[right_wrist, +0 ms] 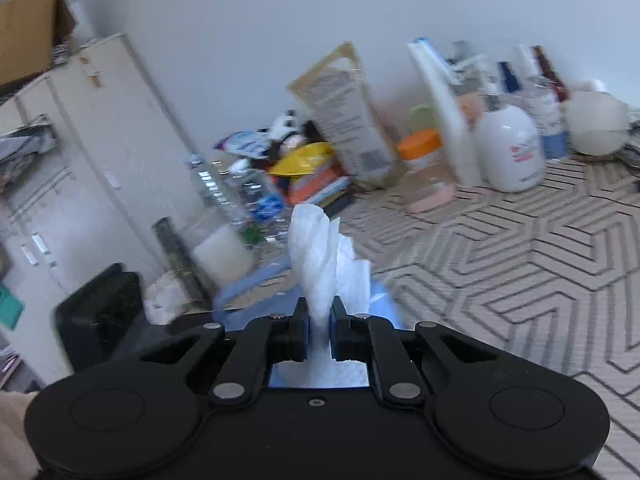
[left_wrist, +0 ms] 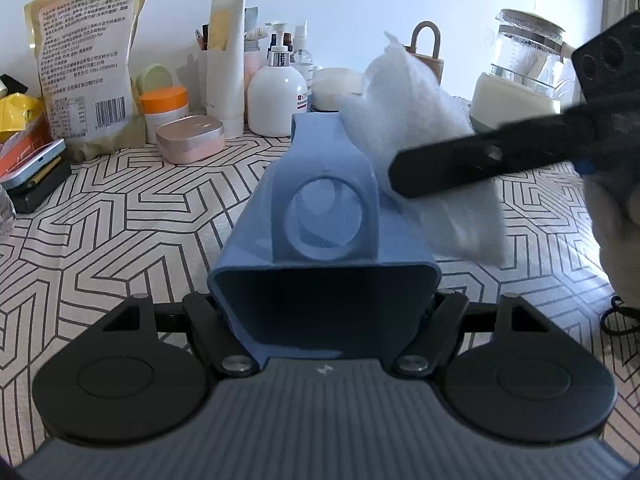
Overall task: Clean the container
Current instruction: 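Wipe the container's side wall back and forth with the right tool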
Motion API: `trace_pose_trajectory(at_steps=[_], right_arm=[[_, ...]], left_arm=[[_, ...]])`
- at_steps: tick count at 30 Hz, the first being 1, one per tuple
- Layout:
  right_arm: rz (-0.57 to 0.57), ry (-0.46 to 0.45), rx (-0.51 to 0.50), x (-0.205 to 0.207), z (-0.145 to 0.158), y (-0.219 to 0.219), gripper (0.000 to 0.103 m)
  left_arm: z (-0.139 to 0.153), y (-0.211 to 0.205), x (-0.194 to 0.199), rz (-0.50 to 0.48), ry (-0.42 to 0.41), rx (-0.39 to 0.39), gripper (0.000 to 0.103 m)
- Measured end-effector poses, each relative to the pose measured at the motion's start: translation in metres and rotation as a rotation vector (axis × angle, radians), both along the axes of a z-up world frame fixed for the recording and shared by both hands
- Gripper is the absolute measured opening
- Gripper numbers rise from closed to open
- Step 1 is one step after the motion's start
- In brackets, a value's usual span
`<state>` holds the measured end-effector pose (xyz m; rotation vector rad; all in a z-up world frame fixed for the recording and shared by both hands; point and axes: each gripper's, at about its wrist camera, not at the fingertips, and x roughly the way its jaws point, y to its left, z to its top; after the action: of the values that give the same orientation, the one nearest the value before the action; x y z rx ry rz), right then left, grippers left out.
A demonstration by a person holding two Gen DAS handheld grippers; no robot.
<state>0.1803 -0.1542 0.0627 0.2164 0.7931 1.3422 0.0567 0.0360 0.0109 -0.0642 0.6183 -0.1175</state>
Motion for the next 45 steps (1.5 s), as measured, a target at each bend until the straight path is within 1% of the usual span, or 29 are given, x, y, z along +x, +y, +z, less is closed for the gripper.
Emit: trace_pose_trajectory(at_steps=[3, 7, 9, 10, 12, 13, 15, 19, 24, 27, 29, 31, 32, 34, 35, 37, 38, 41, 42, 45], right_arm=[[0.079, -0.003, 0.027, -0.011, 0.004, 0.006, 0.015], [0.142, -0.024, 0.033, -0.024, 0.005, 0.014, 0.014], [0.146, -0.046, 0.024, -0.028, 0.007, 0.016, 0.014], [0.132, -0.073, 0.012, -0.031, 0.009, 0.015, 0.014], [0.081, -0.172, -0.035, -0.034, 0.014, 0.016, 0.014], [0.064, -0.19, -0.05, -0.033, 0.014, 0.015, 0.014], [0.048, -0.148, -0.041, -0.025, 0.011, 0.013, 0.014], [0.056, -0.143, -0.029, -0.024, 0.01, 0.012, 0.014], [0.137, -0.124, 0.001, -0.033, 0.011, 0.016, 0.014], [0.163, -0.117, 0.01, -0.036, 0.011, 0.018, 0.014], [0.155, -0.117, 0.005, -0.035, 0.011, 0.017, 0.014], [0.121, -0.139, -0.011, -0.032, 0.012, 0.015, 0.014], [0.092, -0.167, -0.027, -0.031, 0.012, 0.014, 0.014], [0.026, -0.249, -0.079, -0.031, 0.013, 0.011, 0.013], [0.006, -0.25, -0.093, -0.028, 0.012, 0.009, 0.013], [-0.014, -0.215, -0.095, -0.02, 0.009, 0.006, 0.013], [-0.024, -0.221, -0.103, -0.019, 0.009, 0.006, 0.013], [-0.054, -0.281, -0.145, -0.023, 0.01, 0.007, 0.014], [-0.053, -0.279, -0.146, -0.023, 0.011, 0.007, 0.014], [0.0, -0.228, -0.107, -0.023, 0.01, 0.007, 0.015]], left_arm=[[-0.002, 0.003, 0.003, 0.003, 0.015, -0.022, 0.073], [-0.002, 0.002, 0.003, 0.002, 0.017, -0.016, 0.073], [-0.002, 0.001, 0.003, 0.002, 0.018, -0.013, 0.073], [-0.002, 0.001, 0.003, 0.001, 0.019, -0.011, 0.073], [-0.002, 0.001, 0.004, 0.001, 0.02, -0.008, 0.073], [-0.002, 0.001, 0.004, 0.0, 0.02, -0.006, 0.073], [-0.002, 0.0, 0.004, -0.001, 0.021, -0.003, 0.073], [0.0, -0.006, 0.004, 0.011, 0.024, 0.006, 0.073], [0.0, -0.006, 0.004, 0.012, 0.024, 0.009, 0.073], [0.0, -0.006, 0.005, 0.014, 0.024, 0.012, 0.073], [0.0, -0.006, 0.006, 0.014, 0.025, 0.012, 0.073], [0.0, -0.006, 0.006, 0.013, 0.027, 0.013, 0.073], [0.0, -0.006, 0.006, 0.012, 0.026, 0.009, 0.073], [0.0, -0.004, 0.006, 0.013, 0.025, -0.004, 0.073], [0.0, -0.004, 0.006, 0.014, 0.025, -0.003, 0.073], [0.0, -0.005, 0.006, 0.014, 0.027, 0.006, 0.073], [0.0, -0.005, 0.007, 0.014, 0.027, 0.006, 0.073], [0.0, -0.005, 0.006, 0.014, 0.027, -0.001, 0.073], [0.0, -0.006, 0.006, 0.014, 0.028, 0.001, 0.073], [0.0, -0.007, 0.004, 0.016, 0.028, 0.007, 0.074]])
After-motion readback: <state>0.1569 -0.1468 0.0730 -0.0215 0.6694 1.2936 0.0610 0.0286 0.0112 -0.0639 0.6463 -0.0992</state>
